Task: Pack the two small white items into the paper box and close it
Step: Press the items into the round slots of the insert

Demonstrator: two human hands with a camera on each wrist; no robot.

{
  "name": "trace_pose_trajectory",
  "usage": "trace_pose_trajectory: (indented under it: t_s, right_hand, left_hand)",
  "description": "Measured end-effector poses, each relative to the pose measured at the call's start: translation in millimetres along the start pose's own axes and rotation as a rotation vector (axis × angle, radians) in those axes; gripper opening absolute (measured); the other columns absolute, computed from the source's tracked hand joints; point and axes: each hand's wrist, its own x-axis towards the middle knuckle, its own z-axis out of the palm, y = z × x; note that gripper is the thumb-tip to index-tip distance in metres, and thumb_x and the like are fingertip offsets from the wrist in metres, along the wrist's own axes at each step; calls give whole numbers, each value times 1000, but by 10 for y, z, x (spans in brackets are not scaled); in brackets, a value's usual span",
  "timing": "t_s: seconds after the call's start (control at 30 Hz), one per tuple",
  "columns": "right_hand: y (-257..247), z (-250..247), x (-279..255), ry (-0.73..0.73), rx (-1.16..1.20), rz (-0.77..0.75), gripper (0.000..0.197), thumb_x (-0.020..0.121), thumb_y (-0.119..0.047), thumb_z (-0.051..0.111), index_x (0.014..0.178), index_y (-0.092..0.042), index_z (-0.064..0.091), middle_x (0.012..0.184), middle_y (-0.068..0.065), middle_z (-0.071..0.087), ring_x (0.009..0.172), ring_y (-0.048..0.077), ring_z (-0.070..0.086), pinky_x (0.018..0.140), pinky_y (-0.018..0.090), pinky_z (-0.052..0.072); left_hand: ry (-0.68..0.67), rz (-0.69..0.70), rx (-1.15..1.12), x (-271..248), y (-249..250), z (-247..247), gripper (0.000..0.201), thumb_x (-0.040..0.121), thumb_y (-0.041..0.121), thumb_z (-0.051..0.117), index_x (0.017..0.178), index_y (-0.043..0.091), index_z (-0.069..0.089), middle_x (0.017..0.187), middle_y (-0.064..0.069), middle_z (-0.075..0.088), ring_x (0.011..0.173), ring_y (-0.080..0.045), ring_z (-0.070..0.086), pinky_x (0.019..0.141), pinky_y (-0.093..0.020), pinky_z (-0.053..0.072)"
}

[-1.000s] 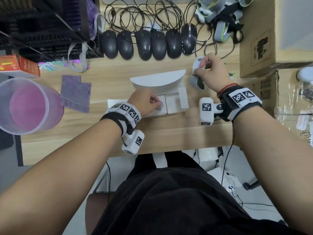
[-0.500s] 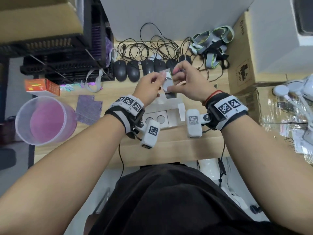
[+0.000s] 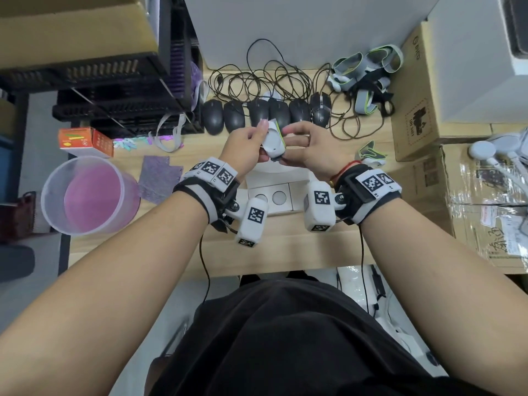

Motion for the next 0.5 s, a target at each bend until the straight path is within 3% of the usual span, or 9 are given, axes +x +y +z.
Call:
trace_pose_trajectory:
  t_s: [0.07,0.13,0.23,0.37,0.5]
  right_hand:
    - [3,10,-10,-2,35,-2,44,81,22,61,114,-6,51,103,19,68,83,29,69,82,39,61]
    - [4,28,-6,-8,90,13,46,79,21,59,117,-4,52,107,20,68,89,31,67,86,43,59]
    - [-20,78,0,-31,123,34,42,81,5,63,122,-4,57,108,15,69,93,25,66,89,43,56]
    - [20,112,-19,14,88,-24,41,90,-1,68,128,2,54,90,8,70,83,20,70,83,40,61]
    - [81,94,-28,14,-1,-54,32,89,3,67,121,9,61,91,12,71,74,15,71,72,31,61]
  left_hand:
    - [-30,-10,-17,-19,14,-21,42,105,38,44,91,7,68,87,-13,68,69,-14,63,64,-22,55]
    - [-49,-23,-44,-28,18,-42,39,104,37,47,90,8,68,89,-13,68,76,-19,64,72,-28,58]
    - [-62,-34,-85,-42,10,-71,33,103,34,51,93,8,69,94,-15,68,83,-23,66,81,-35,58]
    - [-37,-60,-151,-52,15,-41,25,98,29,61,104,5,63,94,-11,68,83,-23,70,81,-36,61]
    - [-13,-93,-109,-42,-11,-27,36,94,30,67,121,8,56,98,-7,67,75,-16,66,67,-27,57]
